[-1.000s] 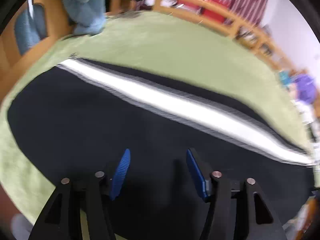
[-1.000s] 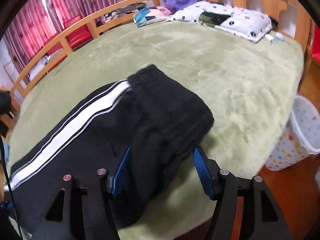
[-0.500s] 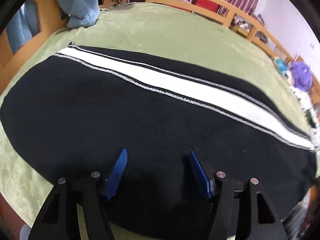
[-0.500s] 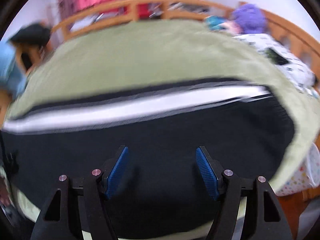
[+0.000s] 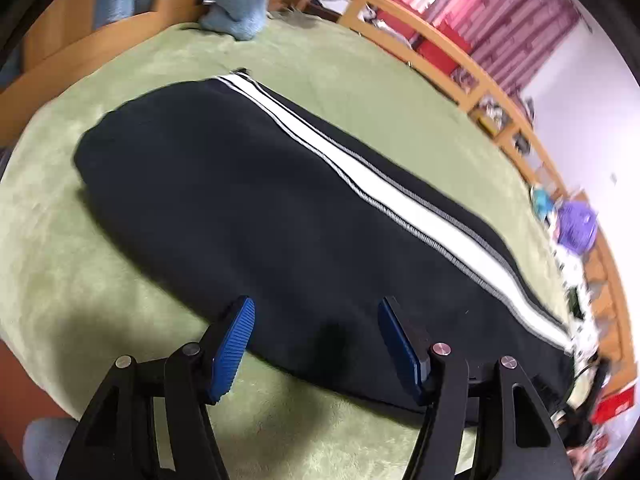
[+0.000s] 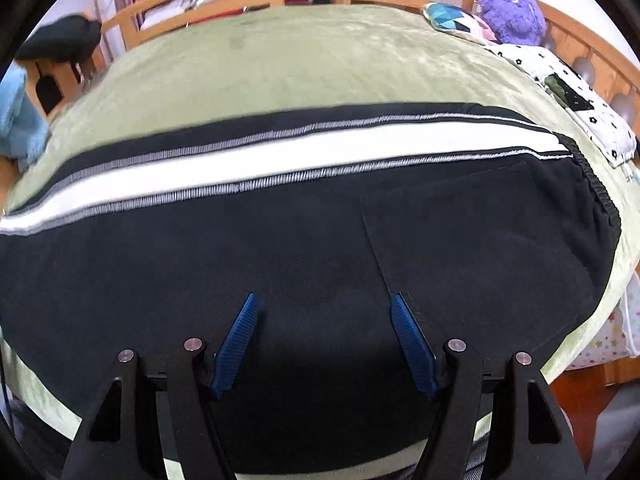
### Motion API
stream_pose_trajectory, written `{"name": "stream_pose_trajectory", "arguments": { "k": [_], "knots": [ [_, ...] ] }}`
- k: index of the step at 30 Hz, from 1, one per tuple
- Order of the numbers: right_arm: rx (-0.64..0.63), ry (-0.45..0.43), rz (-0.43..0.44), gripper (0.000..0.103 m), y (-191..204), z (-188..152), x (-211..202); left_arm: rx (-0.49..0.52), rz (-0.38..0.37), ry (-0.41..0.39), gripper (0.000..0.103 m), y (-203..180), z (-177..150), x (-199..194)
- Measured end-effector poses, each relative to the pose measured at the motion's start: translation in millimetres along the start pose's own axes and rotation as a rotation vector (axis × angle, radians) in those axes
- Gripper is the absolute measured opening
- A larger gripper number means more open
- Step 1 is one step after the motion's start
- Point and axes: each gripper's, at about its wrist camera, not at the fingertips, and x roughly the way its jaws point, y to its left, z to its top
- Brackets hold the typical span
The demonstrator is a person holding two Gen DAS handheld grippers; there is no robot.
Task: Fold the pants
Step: 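Lay the waistband back down with the right gripper while the left gripper grasps the cuff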
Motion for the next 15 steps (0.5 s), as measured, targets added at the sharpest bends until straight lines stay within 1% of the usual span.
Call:
{"name": "stream_pose_trajectory", "arguments": {
  "k": [1, 3, 6, 9, 11, 13, 14, 15],
  "knots": [
    [-0.019, 0.006, -0.014, 0.069, 4.3, -2.0, 1.8, -0.016, 0.001, -0.013, 0.062, 4.3, 0.0, -4.0],
    [-0.050, -0.015, -0.045, 0.069, 10.0, -6.9, -2.4, -0.042, 0.006, -0.045, 0.062, 15.9, 1.3, -13.0],
    [-0.038, -0.013, -0.038, 0.069, 7.3, -7.5, -6.9, -0.078, 0.051, -0.071, 0.062, 34.2, 3.9, -19.3],
    [-0.005, -0.016, -0.026, 0.069, 3.5, -5.1, -8.5, -0.117, 0.088, -0.066, 0.062, 50.8, 13.5, -8.4],
    [0.018, -0.031, -0.011, 0.069, 2.2, -4.2, -13.0, -0.146, 0.097, -0.071, 0.062, 58.7, 21.5, 1.4],
    [0.018, -0.021, -0.005, 0.069, 1.9, -1.1, -12.5, -0.186, 0.147, -0.079, 0.062, 70.0, 29.3, 10.7],
    [0.008, -0.016, -0.011, 0.069, 0.8, 0.4, -11.6, -0.224, 0.153, -0.085, 0.062, 79.4, 32.5, 15.5],
    [0.000, -0.017, -0.019, 0.069, -0.7, 0.3, -11.7, -0.251, 0.137, -0.089, 0.062, 85.6, 35.1, 18.4]
  ]
}}
